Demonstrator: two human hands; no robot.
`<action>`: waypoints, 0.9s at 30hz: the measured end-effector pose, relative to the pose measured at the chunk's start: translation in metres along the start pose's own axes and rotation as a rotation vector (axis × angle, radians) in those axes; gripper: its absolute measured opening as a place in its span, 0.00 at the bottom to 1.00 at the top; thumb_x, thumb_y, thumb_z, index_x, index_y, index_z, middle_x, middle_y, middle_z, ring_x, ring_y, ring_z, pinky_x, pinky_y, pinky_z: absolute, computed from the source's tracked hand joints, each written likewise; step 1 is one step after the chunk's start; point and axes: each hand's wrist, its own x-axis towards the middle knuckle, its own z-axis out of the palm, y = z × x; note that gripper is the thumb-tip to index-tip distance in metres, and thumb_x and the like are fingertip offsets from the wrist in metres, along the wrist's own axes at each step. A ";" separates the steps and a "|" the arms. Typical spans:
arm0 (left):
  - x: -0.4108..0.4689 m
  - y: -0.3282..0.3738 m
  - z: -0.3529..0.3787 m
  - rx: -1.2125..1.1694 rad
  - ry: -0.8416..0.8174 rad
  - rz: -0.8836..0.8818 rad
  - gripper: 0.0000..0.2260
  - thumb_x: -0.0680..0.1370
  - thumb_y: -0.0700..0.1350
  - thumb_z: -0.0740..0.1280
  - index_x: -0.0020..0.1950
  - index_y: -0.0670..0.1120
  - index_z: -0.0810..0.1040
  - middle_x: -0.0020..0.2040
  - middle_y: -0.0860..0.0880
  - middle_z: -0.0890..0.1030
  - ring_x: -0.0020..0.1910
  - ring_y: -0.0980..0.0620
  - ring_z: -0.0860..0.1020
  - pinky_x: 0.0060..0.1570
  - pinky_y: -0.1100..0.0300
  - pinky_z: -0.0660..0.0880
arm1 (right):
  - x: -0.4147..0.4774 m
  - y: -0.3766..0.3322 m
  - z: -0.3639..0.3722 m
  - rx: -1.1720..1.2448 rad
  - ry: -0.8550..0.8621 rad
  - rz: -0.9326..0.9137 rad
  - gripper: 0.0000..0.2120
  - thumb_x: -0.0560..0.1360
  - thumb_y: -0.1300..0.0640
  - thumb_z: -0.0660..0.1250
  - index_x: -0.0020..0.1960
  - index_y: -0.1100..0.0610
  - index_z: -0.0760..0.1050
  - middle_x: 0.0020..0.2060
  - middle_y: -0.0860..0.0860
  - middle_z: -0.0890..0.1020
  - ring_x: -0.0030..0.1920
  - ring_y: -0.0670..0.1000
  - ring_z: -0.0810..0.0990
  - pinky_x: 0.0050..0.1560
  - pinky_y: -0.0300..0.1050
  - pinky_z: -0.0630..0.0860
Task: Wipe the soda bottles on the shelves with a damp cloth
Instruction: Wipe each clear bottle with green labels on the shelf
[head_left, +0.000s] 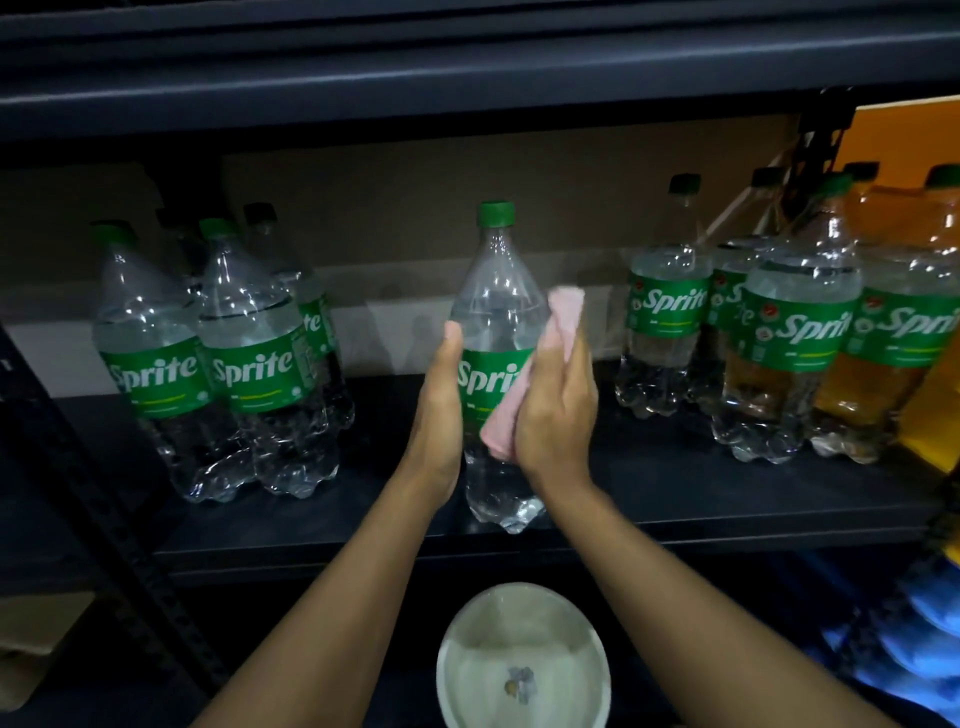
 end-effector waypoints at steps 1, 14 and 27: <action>-0.002 -0.003 -0.001 0.043 0.022 -0.015 0.37 0.77 0.72 0.66 0.73 0.43 0.76 0.67 0.42 0.83 0.67 0.42 0.81 0.70 0.41 0.75 | -0.012 0.010 -0.002 0.013 0.013 0.046 0.16 0.84 0.43 0.53 0.67 0.43 0.73 0.55 0.38 0.80 0.55 0.33 0.78 0.55 0.32 0.73; -0.012 -0.034 0.002 0.555 0.275 0.111 0.41 0.63 0.57 0.84 0.71 0.54 0.69 0.54 0.60 0.84 0.50 0.66 0.84 0.53 0.64 0.82 | -0.038 0.034 -0.036 -0.068 -0.175 0.446 0.19 0.86 0.42 0.52 0.71 0.40 0.74 0.63 0.41 0.81 0.63 0.43 0.78 0.62 0.41 0.71; -0.028 0.000 0.046 -0.366 0.069 -0.442 0.39 0.78 0.73 0.59 0.64 0.39 0.85 0.62 0.36 0.84 0.60 0.40 0.85 0.61 0.49 0.82 | -0.037 -0.016 -0.093 -0.500 -0.174 -0.777 0.17 0.80 0.49 0.66 0.62 0.58 0.83 0.62 0.53 0.83 0.67 0.59 0.78 0.65 0.61 0.72</action>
